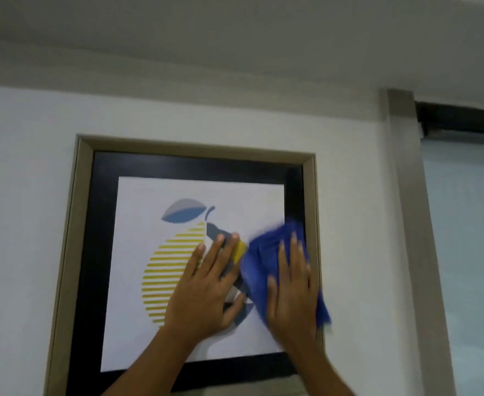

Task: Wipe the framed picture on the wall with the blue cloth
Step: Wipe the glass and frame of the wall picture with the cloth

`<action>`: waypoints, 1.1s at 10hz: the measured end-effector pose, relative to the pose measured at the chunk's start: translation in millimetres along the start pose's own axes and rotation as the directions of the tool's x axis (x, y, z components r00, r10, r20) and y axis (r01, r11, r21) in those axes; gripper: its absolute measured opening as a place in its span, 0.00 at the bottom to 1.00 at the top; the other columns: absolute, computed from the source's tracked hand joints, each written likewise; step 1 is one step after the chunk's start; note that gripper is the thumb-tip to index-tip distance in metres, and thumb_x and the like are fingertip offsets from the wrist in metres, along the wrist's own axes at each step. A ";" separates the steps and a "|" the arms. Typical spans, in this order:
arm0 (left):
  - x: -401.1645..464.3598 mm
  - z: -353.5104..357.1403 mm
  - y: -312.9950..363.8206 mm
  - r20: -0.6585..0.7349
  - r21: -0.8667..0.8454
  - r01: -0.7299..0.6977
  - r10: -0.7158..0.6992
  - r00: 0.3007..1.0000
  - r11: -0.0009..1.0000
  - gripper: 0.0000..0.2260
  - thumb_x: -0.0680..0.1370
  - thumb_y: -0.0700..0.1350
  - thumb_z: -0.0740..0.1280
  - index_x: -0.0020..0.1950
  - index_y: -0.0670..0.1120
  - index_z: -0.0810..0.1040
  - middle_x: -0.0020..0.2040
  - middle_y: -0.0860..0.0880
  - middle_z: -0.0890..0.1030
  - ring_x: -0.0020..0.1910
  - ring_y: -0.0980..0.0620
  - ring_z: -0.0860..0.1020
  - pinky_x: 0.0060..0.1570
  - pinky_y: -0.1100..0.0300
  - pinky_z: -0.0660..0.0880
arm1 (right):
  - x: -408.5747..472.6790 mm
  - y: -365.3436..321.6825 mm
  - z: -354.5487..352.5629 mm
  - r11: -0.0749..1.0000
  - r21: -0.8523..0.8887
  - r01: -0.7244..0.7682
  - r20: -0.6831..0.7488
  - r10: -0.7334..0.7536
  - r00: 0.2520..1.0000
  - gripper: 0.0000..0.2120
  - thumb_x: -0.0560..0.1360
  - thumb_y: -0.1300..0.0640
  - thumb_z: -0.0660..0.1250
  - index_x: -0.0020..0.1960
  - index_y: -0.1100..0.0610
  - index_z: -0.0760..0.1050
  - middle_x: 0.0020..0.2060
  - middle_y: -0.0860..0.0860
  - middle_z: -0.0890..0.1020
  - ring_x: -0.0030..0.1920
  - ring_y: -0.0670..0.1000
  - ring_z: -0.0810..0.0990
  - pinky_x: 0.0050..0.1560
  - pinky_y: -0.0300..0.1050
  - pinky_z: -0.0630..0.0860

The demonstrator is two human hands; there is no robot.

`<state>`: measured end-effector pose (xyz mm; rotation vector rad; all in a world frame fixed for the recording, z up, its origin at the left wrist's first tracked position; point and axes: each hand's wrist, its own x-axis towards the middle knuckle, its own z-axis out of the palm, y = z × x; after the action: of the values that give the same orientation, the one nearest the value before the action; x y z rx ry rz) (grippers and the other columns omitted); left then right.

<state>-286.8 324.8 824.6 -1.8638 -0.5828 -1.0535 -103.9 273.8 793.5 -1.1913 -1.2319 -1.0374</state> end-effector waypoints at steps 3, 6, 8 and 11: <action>0.7 -5.3 0.2 0.063 0.029 0.008 -0.010 0.998 1.000 0.32 0.78 0.61 0.60 0.79 0.48 0.64 0.82 0.43 0.58 0.81 0.41 0.56 0.75 0.41 0.55 | -52.2 -2.6 -7.4 0.992 -0.076 -0.098 0.080 0.104 0.991 0.29 0.80 0.41 0.37 0.78 0.51 0.45 0.78 0.45 0.39 0.77 0.46 0.42 0.72 0.42 0.46; -0.9 -0.9 -0.5 0.054 0.067 -0.017 0.014 0.998 0.998 0.31 0.80 0.64 0.51 0.77 0.49 0.69 0.80 0.43 0.62 0.78 0.41 0.59 0.75 0.43 0.51 | 142.5 -15.7 -14.0 0.991 -0.030 -0.132 0.040 0.133 0.990 0.30 0.82 0.45 0.53 0.78 0.57 0.51 0.78 0.56 0.56 0.76 0.56 0.56 0.73 0.48 0.49; -0.2 -6.9 2.7 0.072 0.054 0.007 -0.011 0.997 0.999 0.31 0.79 0.61 0.58 0.79 0.48 0.65 0.82 0.43 0.58 0.81 0.41 0.55 0.76 0.41 0.54 | 85.0 -13.0 -8.2 0.990 0.009 -0.139 0.022 0.139 0.990 0.33 0.80 0.41 0.50 0.78 0.59 0.51 0.77 0.56 0.58 0.76 0.55 0.58 0.73 0.49 0.53; -2.4 -0.7 -0.6 0.055 0.064 -0.010 0.006 0.998 0.998 0.31 0.81 0.61 0.53 0.80 0.47 0.62 0.83 0.42 0.55 0.81 0.41 0.53 0.76 0.38 0.57 | -118.7 -4.0 -9.3 0.985 -0.100 -0.142 0.107 0.152 0.983 0.30 0.82 0.45 0.36 0.77 0.59 0.54 0.64 0.57 0.69 0.60 0.54 0.70 0.62 0.45 0.63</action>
<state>-288.8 324.5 823.0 -1.8416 -0.6336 -0.9701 -116.6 258.3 676.1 -1.4079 -1.1741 -0.9353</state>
